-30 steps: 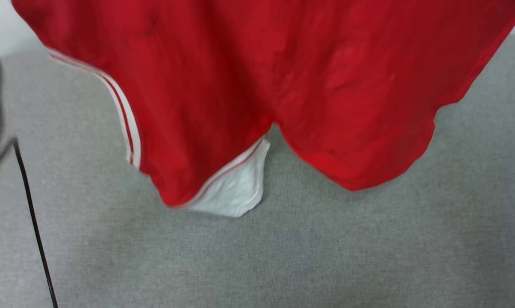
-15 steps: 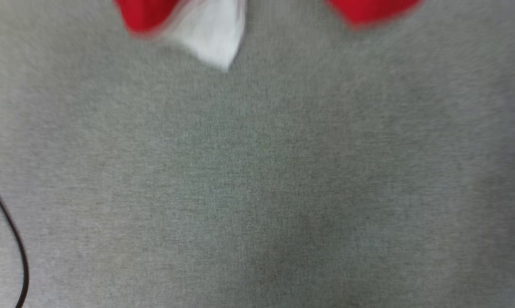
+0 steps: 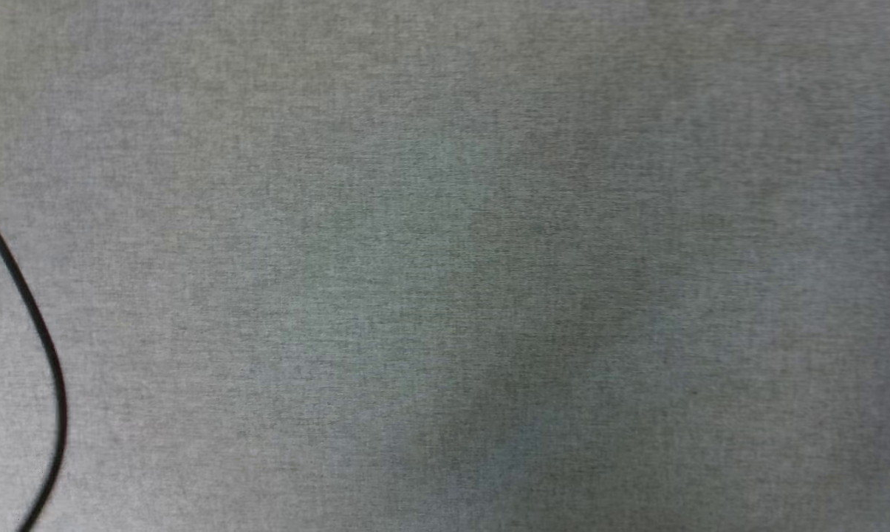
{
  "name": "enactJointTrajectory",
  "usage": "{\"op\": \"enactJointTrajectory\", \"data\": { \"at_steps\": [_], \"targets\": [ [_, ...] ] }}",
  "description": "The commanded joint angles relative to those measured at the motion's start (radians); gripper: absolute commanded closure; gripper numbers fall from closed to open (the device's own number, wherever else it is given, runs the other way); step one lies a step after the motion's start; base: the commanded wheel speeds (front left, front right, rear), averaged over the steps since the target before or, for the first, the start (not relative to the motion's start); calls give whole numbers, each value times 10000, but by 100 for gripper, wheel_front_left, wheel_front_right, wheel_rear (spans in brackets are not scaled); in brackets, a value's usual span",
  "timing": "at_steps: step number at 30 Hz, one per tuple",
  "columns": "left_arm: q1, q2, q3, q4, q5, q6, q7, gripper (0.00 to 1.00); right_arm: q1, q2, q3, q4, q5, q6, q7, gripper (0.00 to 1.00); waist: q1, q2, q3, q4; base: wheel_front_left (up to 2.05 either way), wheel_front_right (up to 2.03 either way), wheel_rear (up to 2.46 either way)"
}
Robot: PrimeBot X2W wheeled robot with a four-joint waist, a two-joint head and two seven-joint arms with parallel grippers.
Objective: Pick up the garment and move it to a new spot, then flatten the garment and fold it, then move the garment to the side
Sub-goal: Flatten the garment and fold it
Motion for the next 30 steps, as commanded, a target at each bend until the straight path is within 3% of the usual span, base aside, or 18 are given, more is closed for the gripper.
{"op": "enactJointTrajectory", "data": {
  "at_steps": [1, 7, 17, 30],
  "targets": [
    [256, 90, 108, 123, -70, 60, -63, 100, -91, -121, -137, 139, -47, -122, -119, 100, -3, 0, 40, 64, 0, 0, 0],
    [2259, -549, -20, -18, -389, -34, -238, 100, 713, 139, 153, 1110, -57, -79, -1314, 100, -3, 0, -81, 341, 0, 0, 0],
    [7361, -1771, 511, -2173, -544, -75, -242, 100, 3851, 493, 720, 1865, 1153, -73, -2739, 100, -3, 0, -1496, 517, 0, 0, 0],
    [13767, -2419, -81, -4050, -833, 583, -88, 100, 8707, 118, 2216, 1307, 4168, -71, -2551, 100, -3, 0, -3956, 724, 0, 0, 0]
  ]
}}
